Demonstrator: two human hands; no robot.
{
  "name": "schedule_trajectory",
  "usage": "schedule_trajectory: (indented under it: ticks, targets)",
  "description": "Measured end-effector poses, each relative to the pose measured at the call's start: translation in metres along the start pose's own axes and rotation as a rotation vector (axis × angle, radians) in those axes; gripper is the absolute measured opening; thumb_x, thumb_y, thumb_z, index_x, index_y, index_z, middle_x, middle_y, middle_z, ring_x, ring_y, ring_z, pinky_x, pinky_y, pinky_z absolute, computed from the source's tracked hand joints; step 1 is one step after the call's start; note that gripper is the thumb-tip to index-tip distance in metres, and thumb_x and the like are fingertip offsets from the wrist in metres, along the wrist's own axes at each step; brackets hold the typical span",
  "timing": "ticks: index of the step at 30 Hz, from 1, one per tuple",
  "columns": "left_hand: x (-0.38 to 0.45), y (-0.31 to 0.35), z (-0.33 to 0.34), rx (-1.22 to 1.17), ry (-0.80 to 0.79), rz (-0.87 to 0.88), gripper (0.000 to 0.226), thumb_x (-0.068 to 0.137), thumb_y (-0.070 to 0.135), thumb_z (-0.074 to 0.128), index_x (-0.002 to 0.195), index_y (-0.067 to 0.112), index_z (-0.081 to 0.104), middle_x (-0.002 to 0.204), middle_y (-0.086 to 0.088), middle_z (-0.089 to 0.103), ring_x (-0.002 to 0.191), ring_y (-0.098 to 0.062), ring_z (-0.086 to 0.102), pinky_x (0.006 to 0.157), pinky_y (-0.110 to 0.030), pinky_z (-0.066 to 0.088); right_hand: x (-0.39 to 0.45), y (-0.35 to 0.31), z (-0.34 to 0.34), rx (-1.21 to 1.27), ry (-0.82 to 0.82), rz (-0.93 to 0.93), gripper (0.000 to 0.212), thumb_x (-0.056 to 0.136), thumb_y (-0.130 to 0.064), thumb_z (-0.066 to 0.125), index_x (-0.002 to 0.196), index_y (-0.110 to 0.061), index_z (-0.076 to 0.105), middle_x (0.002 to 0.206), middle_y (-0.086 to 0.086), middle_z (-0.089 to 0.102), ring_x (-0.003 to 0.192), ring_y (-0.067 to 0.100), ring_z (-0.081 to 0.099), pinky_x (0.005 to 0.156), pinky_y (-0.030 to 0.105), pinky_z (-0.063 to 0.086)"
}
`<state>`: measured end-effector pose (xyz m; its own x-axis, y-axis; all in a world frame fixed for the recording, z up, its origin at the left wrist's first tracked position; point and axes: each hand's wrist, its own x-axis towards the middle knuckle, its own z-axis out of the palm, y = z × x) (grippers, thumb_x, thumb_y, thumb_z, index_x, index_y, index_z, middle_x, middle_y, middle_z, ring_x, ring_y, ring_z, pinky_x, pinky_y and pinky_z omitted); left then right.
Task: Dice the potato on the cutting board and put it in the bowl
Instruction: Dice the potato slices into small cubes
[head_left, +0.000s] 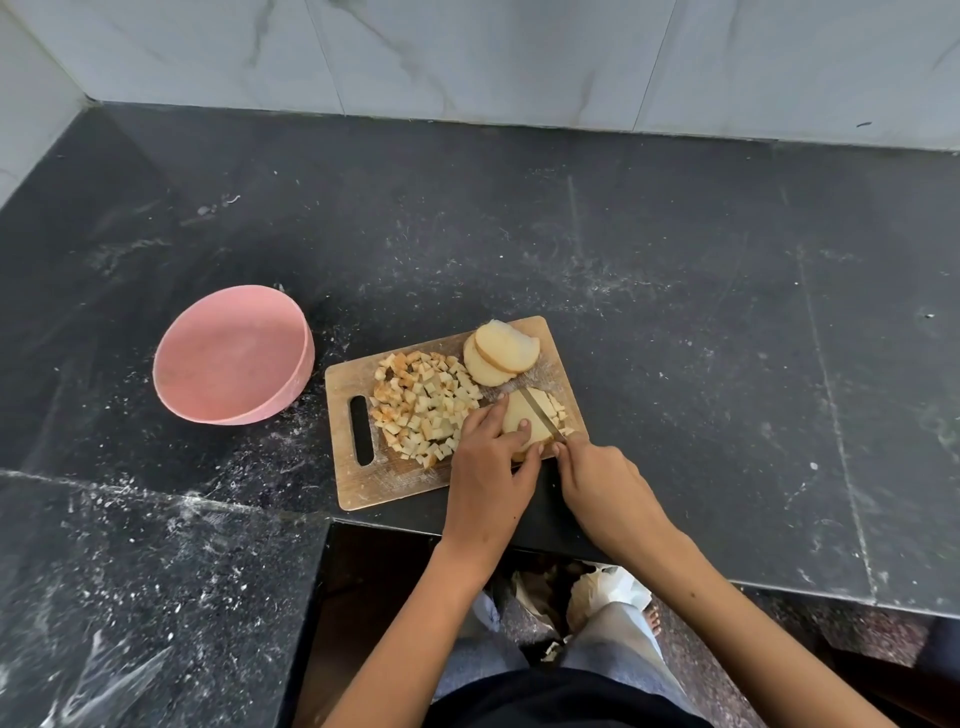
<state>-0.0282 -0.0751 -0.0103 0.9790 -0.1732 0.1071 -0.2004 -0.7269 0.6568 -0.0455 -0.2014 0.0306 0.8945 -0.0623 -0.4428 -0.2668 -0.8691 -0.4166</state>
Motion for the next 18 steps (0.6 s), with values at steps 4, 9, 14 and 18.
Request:
schedule_trajectory:
  ticks: [4,9,14,18]
  targets:
    - [0.000,0.000,0.000,0.014,0.005,0.012,0.021,0.082,0.010,0.074,0.102,0.004,0.074,0.134,-0.017,0.057,0.122,-0.033,0.052,0.099,-0.029,0.037,0.003,-0.009,-0.003,-0.014,-0.017,0.002,0.031,0.103,-0.028,0.027,0.103,-0.008,0.050,0.096,0.014,0.060,0.087,0.033,0.058,0.067,0.033,0.040]
    - [-0.001,0.000,0.001,0.042,0.014,0.032,0.021,0.084,0.010,0.073,0.103,0.002,0.073,0.133,-0.019,0.057,0.121,-0.035,0.052,0.098,-0.030,0.037,0.007,-0.017,-0.005,-0.085,-0.041,0.042,0.023,0.103,-0.020,0.030,0.110,-0.007,0.047,0.102,0.013,0.059,0.095,0.033,0.059,0.067,0.033,0.038]
    - [-0.004,0.001,0.004,0.067,0.019,0.044,0.021,0.083,0.007,0.072,0.103,0.000,0.073,0.131,-0.021,0.058,0.119,-0.036,0.053,0.096,-0.031,0.039,-0.004,-0.010,-0.001,-0.172,-0.070,0.069,0.030,0.103,-0.019,0.027,0.129,-0.008,0.036,0.109,0.015,0.059,0.101,0.035,0.059,0.069,0.034,0.038]
    - [-0.005,0.000,0.006,0.075,0.021,0.039,0.022,0.083,0.008,0.072,0.104,0.002,0.073,0.131,-0.021,0.058,0.120,-0.037,0.053,0.096,-0.032,0.040,-0.017,-0.001,-0.003,-0.196,-0.111,0.066,0.022,0.105,-0.027,0.023,0.109,-0.011,0.038,0.105,0.013,0.059,0.099,0.033,0.060,0.068,0.035,0.038]
